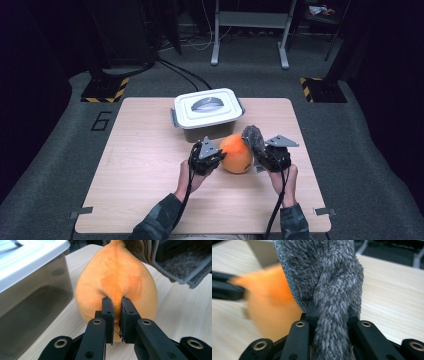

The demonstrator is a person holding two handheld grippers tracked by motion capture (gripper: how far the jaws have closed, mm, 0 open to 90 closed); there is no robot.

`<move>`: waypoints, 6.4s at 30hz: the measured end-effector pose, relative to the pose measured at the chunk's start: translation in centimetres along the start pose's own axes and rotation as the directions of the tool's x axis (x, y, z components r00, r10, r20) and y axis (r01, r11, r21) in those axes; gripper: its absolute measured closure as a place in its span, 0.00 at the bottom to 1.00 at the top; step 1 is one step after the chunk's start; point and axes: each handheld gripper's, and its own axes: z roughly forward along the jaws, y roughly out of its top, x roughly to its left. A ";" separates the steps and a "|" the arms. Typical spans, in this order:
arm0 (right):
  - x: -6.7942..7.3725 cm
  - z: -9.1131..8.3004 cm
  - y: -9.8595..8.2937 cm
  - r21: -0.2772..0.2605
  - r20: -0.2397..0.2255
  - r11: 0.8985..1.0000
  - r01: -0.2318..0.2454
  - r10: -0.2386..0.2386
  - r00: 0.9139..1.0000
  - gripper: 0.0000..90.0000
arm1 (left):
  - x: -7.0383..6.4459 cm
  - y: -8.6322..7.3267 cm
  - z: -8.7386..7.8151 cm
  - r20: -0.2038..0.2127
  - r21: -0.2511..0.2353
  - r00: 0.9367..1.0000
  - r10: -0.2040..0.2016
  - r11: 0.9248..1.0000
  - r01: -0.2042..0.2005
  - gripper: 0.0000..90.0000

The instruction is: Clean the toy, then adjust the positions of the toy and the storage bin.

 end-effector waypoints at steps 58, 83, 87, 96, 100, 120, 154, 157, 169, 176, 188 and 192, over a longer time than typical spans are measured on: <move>-2.4 0.8 -0.8 0.065 0.104 0.997 -0.028 0.021 0.994 0.82 | -0.6 0.8 1.4 0.028 0.018 1.000 -0.003 1.000 0.002 0.90; -4.9 -1.1 -5.5 0.155 0.171 0.983 -0.099 0.072 0.983 0.80 | -0.3 0.7 1.3 0.031 0.021 0.999 -0.027 0.999 0.026 0.89; -5.1 -1.3 -5.9 0.160 0.178 0.981 -0.108 0.079 0.981 0.79 | -0.2 0.6 1.3 0.021 0.019 0.999 -0.026 1.000 0.025 0.89; -3.4 -2.5 -6.7 0.213 0.125 0.975 -0.067 0.040 0.991 0.79 | 0.2 0.3 1.1 0.004 0.013 0.999 -0.036 0.999 0.035 0.89; -2.2 -2.8 -7.1 0.227 0.085 0.973 -0.046 0.027 0.996 0.79 | 0.3 0.3 1.0 0.004 0.015 0.999 -0.043 0.999 0.043 0.89; 2.7 -2.4 -9.3 0.288 -0.127 0.957 0.027 0.010 0.992 0.77 | 0.5 0.5 1.1 -0.014 0.006 0.999 -0.046 0.999 0.046 0.89; 4.5 -2.4 -7.8 0.223 -0.279 0.965 0.135 -0.069 0.958 0.15 | 0.7 0.6 1.1 -0.015 0.007 0.999 -0.037 0.999 0.037 0.89; 3.0 -2.3 -7.8 0.219 -0.243 0.972 0.082 -0.027 0.970 0.12 | 0.7 0.6 1.1 -0.016 0.012 0.999 -0.035 0.999 0.035 0.89; -2.8 0.1 -9.3 0.199 -0.002 0.979 -0.033 0.034 0.999 0.05 | 0.8 0.6 1.0 -0.008 0.023 1.000 -0.029 0.999 0.029 0.89; -4.6 1.8 -10.7 0.196 0.069 0.978 -0.076 0.063 0.996 0.02 | 0.7 0.7 1.1 -0.008 0.009 1.000 -0.025 1.000 0.025 0.92; -5.7 2.6 -11.3 0.200 0.091 0.976 -0.091 0.074 0.993 0.03 | 0.8 2.1 0.9 0.002 -0.008 1.000 0.023 1.000 -0.023 0.93; -5.6 2.6 -11.3 0.199 0.090 0.975 -0.095 0.079 0.993 0.03 | 0.9 2.5 0.4 0.002 -0.013 0.999 0.038 0.999 -0.038 0.93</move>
